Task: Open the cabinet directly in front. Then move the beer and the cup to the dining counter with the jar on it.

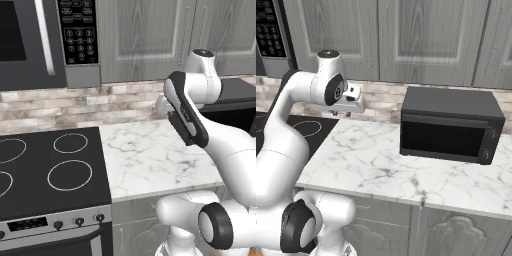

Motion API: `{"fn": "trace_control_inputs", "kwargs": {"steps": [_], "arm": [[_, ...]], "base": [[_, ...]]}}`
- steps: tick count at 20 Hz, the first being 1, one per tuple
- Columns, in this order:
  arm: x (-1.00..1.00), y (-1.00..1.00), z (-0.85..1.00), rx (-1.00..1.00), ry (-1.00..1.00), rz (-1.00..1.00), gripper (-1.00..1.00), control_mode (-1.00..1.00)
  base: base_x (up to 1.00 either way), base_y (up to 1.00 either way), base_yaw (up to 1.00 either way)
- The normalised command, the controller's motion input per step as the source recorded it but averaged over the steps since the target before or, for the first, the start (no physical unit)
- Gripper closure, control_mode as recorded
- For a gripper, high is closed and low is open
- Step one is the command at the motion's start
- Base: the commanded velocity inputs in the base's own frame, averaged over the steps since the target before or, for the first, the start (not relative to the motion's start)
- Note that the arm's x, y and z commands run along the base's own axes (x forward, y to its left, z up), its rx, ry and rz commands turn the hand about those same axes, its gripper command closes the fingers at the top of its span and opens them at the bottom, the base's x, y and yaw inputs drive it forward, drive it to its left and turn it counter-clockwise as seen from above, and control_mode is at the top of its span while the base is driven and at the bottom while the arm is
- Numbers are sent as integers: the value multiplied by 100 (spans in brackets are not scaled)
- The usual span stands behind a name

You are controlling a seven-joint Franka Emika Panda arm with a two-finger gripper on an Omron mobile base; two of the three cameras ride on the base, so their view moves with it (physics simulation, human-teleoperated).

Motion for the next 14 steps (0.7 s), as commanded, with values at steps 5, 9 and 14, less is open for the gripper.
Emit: {"fn": "trace_control_inputs", "kwargs": {"steps": [5, 9, 14], "arm": [[-12, -2, 5, 0, -6, 1, -100, -100], [-39, -6, 37, 0, -32, 4, -100, -100], [-63, -1, 50, 0, -51, 4, -100, -100]], "base": [[0, 0, 0], [0, 0, 0], [0, 0, 0]]}}
